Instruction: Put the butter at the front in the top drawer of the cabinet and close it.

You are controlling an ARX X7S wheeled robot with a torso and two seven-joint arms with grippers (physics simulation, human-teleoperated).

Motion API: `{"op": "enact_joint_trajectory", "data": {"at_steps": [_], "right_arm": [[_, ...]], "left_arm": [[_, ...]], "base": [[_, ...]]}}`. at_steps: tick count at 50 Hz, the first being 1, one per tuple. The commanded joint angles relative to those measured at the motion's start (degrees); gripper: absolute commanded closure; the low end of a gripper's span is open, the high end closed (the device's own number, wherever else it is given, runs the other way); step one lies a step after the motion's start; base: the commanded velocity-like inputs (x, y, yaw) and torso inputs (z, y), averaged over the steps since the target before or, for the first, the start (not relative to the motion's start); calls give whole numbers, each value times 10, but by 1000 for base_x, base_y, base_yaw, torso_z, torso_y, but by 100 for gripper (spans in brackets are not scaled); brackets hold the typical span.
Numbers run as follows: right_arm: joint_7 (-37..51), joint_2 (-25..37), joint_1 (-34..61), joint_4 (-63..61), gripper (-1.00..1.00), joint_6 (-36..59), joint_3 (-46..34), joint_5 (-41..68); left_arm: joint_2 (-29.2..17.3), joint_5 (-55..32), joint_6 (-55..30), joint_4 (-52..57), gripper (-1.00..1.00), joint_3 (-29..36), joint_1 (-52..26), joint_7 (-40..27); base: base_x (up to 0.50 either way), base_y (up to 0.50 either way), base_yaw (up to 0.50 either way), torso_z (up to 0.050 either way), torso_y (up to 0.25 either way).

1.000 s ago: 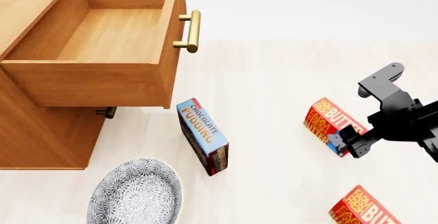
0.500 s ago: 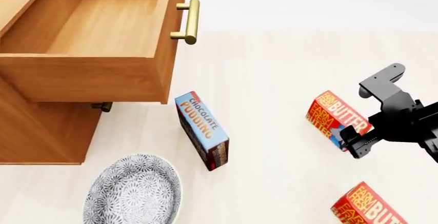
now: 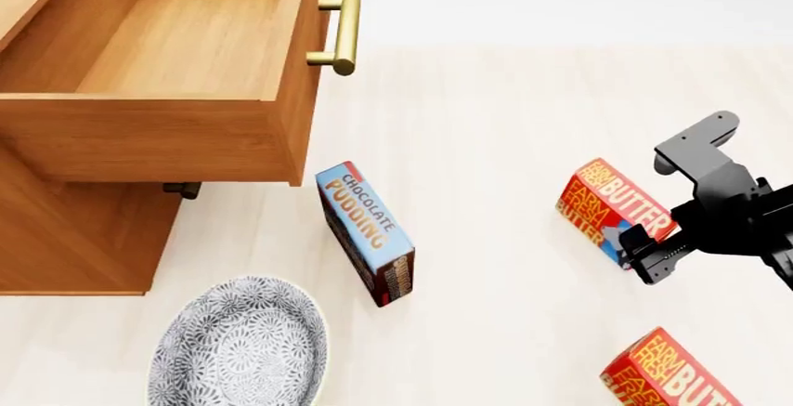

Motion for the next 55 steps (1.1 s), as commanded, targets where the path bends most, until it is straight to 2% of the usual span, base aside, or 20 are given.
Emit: {"op": "enact_joint_trajectory", "data": {"at_steps": [1, 14, 15, 45, 55], "right_arm": [[0, 0, -9, -1, -100, 0, 0, 8], [4, 3, -15, -8, -100, 3, 4, 13], [5, 4, -16, -9, 100, 3, 4, 13], [9, 10, -14, -26, 100, 11, 6, 16], [9, 11, -15, -27, 100, 10, 6, 17]], "left_arm": [[0, -3, 1, -1, -100, -4, 1, -4], [0, -4, 1, -1, -100, -4, 2, -6], [0, -5, 1, -1, -100, -4, 1, -6], [1, -10, 0, -3, -100, -6, 2, -8], [2, -17, -6, -7, -100, -9, 1, -16]], "base": [[0, 0, 0, 0, 0], [0, 0, 0, 0, 0], [0, 0, 0, 0, 0], [0, 0, 0, 0, -1], [-1, 0, 0, 0, 250]]}}
